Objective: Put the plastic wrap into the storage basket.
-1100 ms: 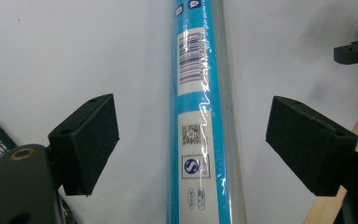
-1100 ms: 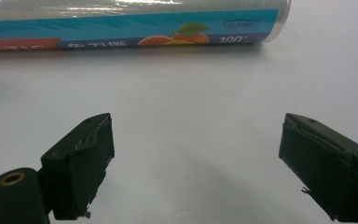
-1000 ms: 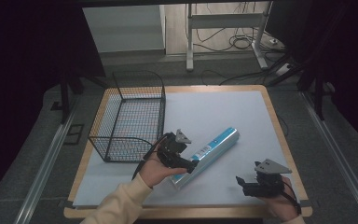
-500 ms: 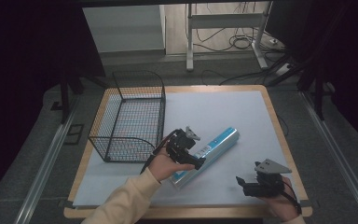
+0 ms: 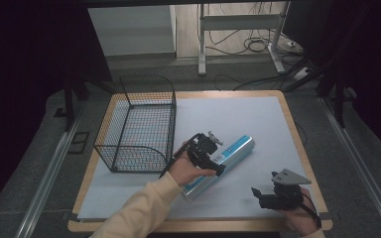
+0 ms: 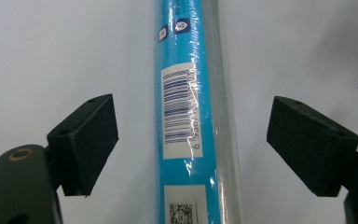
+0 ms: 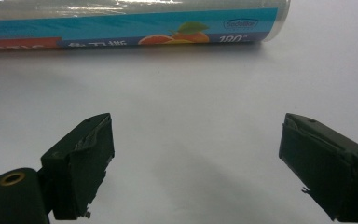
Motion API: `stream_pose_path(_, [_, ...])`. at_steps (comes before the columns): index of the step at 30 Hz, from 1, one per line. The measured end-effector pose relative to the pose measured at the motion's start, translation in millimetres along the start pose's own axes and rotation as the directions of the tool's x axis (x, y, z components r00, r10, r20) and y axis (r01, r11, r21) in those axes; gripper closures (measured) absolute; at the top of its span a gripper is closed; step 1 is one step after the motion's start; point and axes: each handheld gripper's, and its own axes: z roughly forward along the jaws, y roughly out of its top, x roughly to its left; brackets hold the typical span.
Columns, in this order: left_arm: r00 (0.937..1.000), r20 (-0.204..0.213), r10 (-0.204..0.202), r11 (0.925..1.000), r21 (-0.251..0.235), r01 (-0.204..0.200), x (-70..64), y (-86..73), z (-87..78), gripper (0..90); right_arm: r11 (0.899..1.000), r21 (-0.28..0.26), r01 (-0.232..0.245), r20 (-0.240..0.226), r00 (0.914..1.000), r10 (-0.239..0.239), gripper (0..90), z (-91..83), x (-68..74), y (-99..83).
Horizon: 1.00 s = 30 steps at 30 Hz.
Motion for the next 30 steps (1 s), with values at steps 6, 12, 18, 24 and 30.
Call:
stream_pose_path(6, [0.9999, 0.002, 0.013, 0.999, 0.044, -0.013, -1.2, 5.6, 12.3, 16.1, 1.0, 0.001, 0.002, -0.004, 1.0, -0.002, 10.4, 0.4, -1.0, -0.5])
stream_pose_path(12, [0.9997, 0.012, 0.022, 0.997, 0.074, -0.023, -2.8, 10.6, 22.6, 15.8, 1.0, 0.002, 0.001, -0.003, 1.0, -0.001, 10.4, 0.6, -1.0, -0.6])
stream_pose_path(18, [0.9998, 0.005, 0.019, 0.9934, 0.113, -0.019, -2.2, 14.2, 36.1, 15.3, 1.0, 0.004, 0.002, -0.004, 1.0, -0.002, 10.4, 0.9, -0.9, -0.7])
stream_pose_path(24, [0.9999, 0.007, 0.015, 0.9877, 0.156, -0.016, -2.7, 18.4, 51.7, 14.9, 1.0, 0.007, 0.004, -0.006, 1.0, -0.004, 10.4, 1.4, -0.8, -0.9])
stream_pose_path(30, [0.9997, 0.022, 0.014, 0.976, 0.217, -0.018, -0.8, 19.7, 62.9, 15.4, 1.0, 0.007, 0.005, -0.005, 1.0, -0.005, 10.4, 1.3, -1.3, -1.3])
